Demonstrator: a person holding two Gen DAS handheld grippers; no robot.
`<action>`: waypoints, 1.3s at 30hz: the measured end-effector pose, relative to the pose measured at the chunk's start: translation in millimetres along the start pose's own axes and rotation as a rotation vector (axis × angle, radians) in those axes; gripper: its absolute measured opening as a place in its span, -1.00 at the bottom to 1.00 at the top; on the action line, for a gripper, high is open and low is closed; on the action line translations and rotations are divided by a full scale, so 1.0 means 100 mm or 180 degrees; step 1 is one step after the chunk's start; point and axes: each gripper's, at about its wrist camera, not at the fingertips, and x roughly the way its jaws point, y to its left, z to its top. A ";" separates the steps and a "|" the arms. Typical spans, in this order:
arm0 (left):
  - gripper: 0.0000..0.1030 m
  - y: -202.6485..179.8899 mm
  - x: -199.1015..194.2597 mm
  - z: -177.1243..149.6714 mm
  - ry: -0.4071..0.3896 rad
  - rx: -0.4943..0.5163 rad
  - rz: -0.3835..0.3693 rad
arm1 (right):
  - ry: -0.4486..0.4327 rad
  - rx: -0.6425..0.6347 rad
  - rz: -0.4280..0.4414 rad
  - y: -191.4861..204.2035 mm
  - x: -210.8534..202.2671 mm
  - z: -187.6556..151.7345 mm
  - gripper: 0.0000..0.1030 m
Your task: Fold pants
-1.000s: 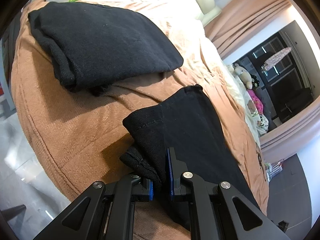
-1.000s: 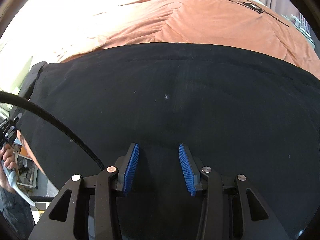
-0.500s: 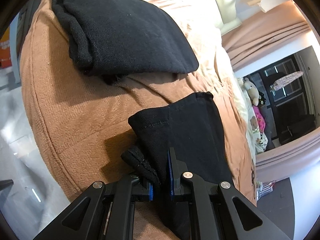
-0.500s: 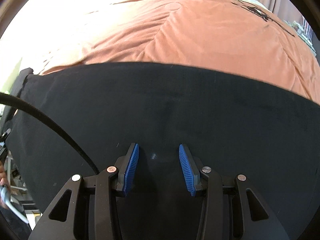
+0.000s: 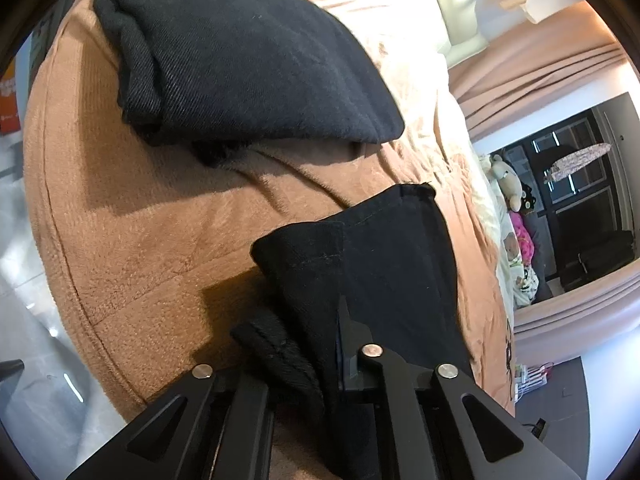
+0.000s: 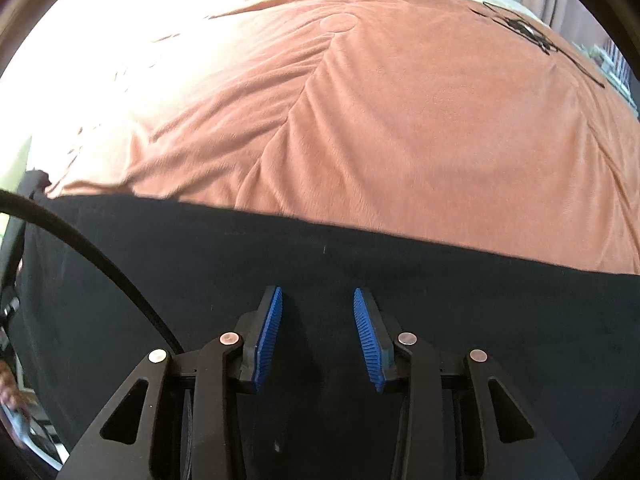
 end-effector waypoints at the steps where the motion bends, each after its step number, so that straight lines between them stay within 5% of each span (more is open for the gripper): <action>1: -0.92 -0.02 -0.02 0.00 -0.0013 0.0022 -0.0006 | 0.0002 -0.0005 -0.0006 -0.03 0.01 0.02 -0.41; 7: -0.93 -0.18 -0.16 0.05 -0.0071 0.0058 -0.0124 | 0.0040 0.0165 0.0045 -0.15 0.05 0.16 -0.72; 10: -0.94 -0.36 -0.28 0.07 -0.0124 0.0176 -0.0217 | 0.0091 0.0255 0.0089 -0.19 -0.01 0.06 -0.72; 25: -0.94 -1.71 -0.80 0.13 -0.0268 0.0848 -0.0770 | 0.0157 0.0324 0.0441 -0.11 -0.40 -1.07 -0.72; 39: -0.94 -3.31 -1.30 -0.33 -0.0240 0.1619 -0.1338 | -0.0035 0.0421 0.0901 -0.02 -0.77 -1.91 -0.72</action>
